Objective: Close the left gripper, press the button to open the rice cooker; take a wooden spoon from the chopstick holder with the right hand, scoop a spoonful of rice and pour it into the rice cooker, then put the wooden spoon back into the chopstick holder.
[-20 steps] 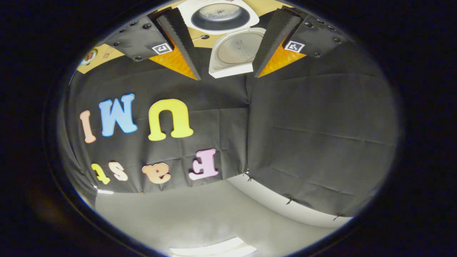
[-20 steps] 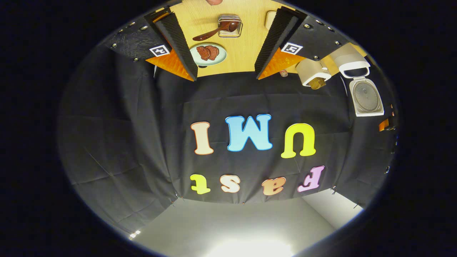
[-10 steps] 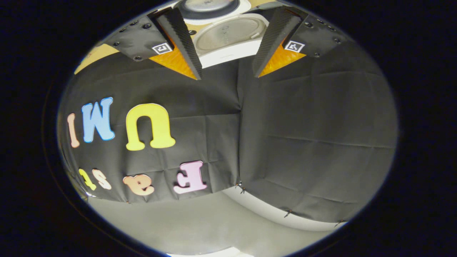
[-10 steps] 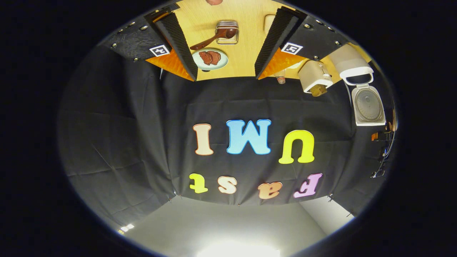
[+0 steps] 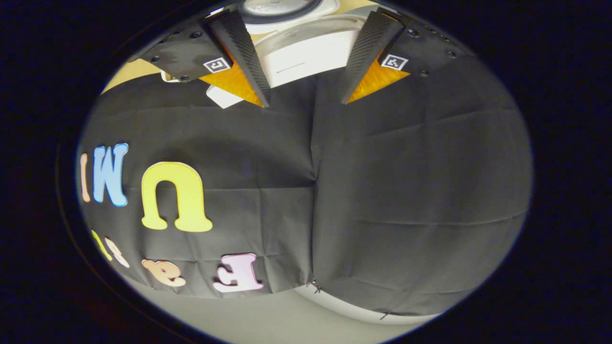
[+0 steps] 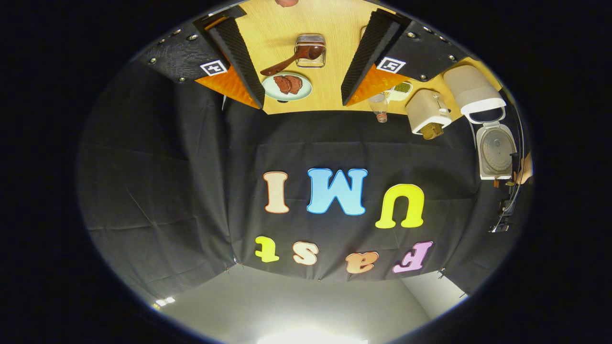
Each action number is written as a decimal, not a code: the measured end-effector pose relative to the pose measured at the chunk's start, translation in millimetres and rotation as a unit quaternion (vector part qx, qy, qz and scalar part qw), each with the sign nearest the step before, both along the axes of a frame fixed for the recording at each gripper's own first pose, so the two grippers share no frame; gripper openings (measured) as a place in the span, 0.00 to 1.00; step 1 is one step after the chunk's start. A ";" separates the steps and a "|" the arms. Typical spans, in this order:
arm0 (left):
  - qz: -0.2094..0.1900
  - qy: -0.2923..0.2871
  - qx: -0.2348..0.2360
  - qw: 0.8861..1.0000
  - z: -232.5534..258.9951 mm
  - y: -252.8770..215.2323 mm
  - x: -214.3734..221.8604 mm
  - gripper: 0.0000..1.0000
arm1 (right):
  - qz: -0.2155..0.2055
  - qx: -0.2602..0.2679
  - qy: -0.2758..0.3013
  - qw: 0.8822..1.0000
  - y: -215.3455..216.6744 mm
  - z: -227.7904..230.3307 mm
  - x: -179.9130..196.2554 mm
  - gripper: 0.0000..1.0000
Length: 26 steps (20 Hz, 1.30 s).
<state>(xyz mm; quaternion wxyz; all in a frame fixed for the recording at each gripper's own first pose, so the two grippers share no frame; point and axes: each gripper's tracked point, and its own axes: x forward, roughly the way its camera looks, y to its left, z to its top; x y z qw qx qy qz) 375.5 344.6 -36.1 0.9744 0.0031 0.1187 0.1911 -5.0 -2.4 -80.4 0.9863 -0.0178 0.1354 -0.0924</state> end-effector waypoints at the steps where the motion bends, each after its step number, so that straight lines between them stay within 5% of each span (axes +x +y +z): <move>1: -0.002 0.006 -0.003 1.000 1.2 -1.3 -3.0 1.00 | 0.001 0.000 0.001 1.000 -1.5 -1.7 -0.2 0.98; 26: -0.013 0.071 -0.015 0.997 -45.4 -124.2 -99.4 1.00 | 0.070 0.013 0.000 0.997 -69.6 -1.5 13.2 0.98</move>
